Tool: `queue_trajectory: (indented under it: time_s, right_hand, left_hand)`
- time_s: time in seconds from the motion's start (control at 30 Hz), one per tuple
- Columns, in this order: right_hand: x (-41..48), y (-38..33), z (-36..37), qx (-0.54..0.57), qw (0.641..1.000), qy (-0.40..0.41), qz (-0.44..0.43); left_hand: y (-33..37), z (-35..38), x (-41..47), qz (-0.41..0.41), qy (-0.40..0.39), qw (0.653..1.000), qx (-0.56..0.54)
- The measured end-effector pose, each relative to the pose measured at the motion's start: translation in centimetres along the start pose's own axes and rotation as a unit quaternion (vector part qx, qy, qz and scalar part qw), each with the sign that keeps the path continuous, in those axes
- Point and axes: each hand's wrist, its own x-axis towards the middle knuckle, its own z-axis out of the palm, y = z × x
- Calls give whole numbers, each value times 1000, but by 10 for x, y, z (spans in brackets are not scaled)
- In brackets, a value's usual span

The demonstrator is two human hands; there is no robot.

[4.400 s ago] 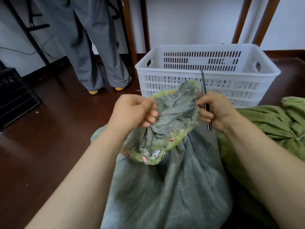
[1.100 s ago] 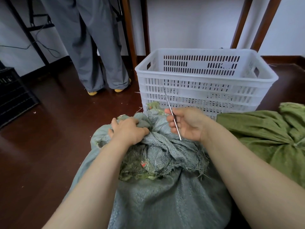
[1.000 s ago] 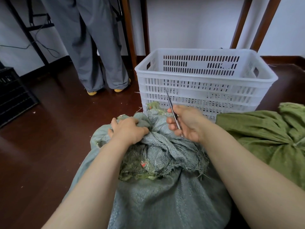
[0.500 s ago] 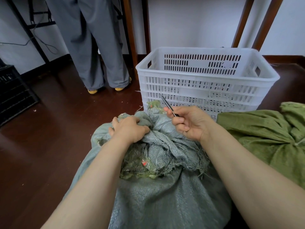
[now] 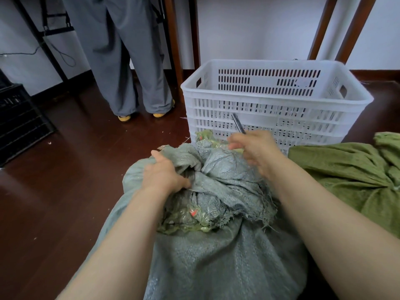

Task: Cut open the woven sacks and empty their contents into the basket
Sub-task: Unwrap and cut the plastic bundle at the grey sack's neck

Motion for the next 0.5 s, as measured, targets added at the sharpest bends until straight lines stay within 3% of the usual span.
queue_trajectory:
  time_s: [0.1, 0.2, 0.3, 0.37, 0.43, 0.5]
  right_hand:
    - [5, -2, 5, -181, 980, 30, -82]
    - [9, -9, 19, -299, 948, -33, -100]
    - [18, -10, 31, -333, 933, -104, -87]
    - [28, -8, 38, -379, 914, -128, -67]
    - [39, -8, 43, -404, 905, -125, -36]
    - [50, -10, 48, -341, 935, -94, 2]
  left_hand:
    - [-8, 3, 4, 37, 3, 999, 19]
    - [-12, -10, 12, 77, 55, 996, -3]
    - [-16, -25, 28, 106, 79, 989, -64]
    - [-16, -30, 36, 109, 34, 988, -106]
    - [-10, -33, 38, 93, -81, 977, -175]
    - [-2, -33, 44, 91, -137, 973, -160]
